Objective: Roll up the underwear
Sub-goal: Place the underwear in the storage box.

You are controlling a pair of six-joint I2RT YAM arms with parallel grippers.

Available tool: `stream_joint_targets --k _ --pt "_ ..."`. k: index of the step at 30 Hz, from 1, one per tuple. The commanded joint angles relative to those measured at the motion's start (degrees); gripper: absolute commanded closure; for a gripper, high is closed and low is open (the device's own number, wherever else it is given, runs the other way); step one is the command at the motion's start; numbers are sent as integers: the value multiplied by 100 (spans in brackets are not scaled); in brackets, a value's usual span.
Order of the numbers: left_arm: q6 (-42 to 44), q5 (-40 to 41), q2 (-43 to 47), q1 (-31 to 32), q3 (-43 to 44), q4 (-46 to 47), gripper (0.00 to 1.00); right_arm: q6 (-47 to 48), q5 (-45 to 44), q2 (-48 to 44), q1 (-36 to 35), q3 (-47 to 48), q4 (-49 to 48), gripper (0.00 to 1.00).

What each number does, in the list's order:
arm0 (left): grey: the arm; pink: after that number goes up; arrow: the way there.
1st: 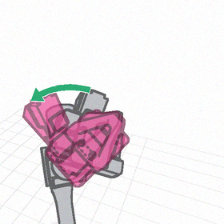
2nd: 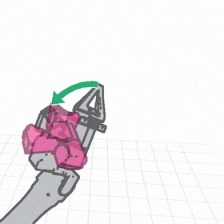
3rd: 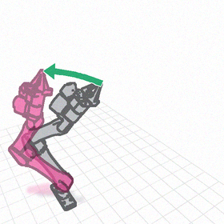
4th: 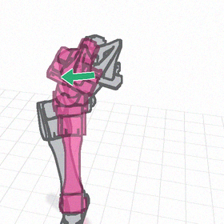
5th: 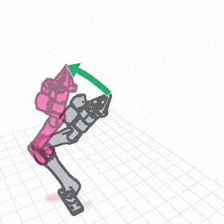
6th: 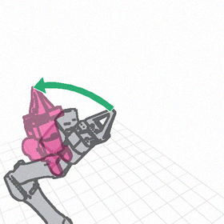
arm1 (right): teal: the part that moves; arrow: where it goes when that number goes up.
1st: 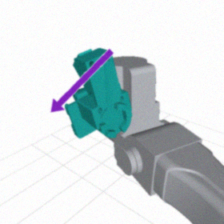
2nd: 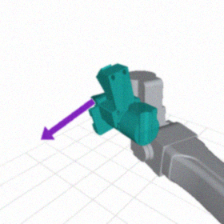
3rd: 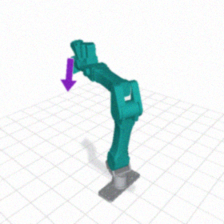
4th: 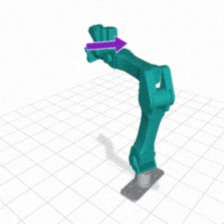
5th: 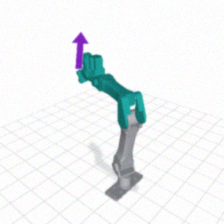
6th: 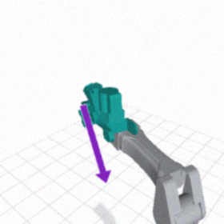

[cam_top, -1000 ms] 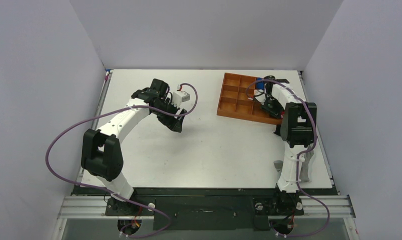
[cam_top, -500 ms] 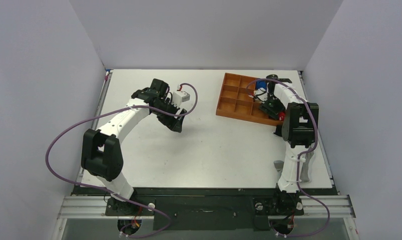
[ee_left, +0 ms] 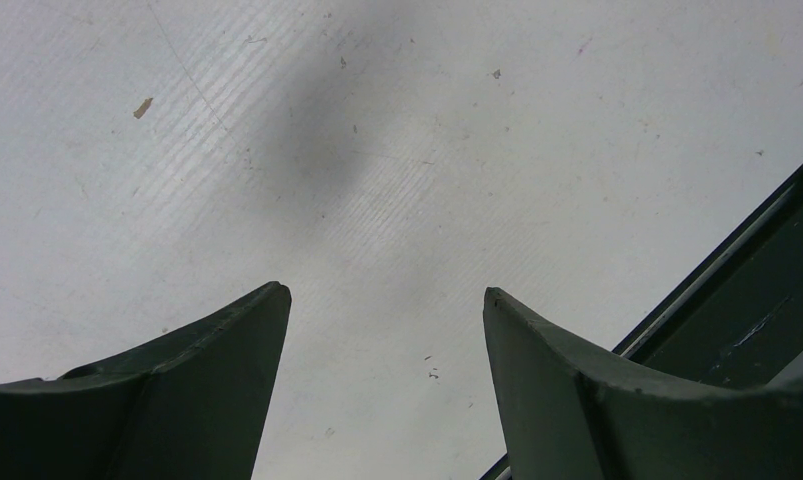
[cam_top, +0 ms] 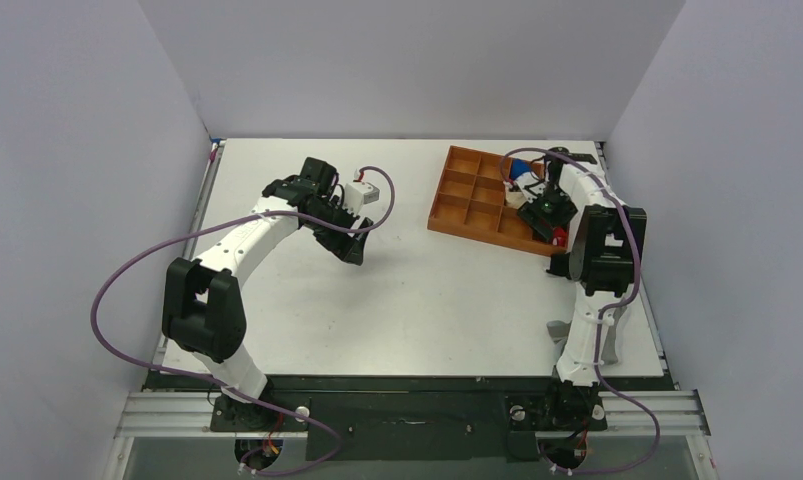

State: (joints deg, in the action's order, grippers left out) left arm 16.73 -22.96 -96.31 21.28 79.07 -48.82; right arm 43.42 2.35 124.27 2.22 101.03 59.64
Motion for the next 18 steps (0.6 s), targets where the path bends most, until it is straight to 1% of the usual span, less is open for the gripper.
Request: stream_joint_targets --k 1,18 --pt "14 -60 167 -27 86 54 32 -394 801 -11 65 233 341 40" --pt "36 -75 135 -27 110 30 32 -533 1021 -284 154 444 566 39"
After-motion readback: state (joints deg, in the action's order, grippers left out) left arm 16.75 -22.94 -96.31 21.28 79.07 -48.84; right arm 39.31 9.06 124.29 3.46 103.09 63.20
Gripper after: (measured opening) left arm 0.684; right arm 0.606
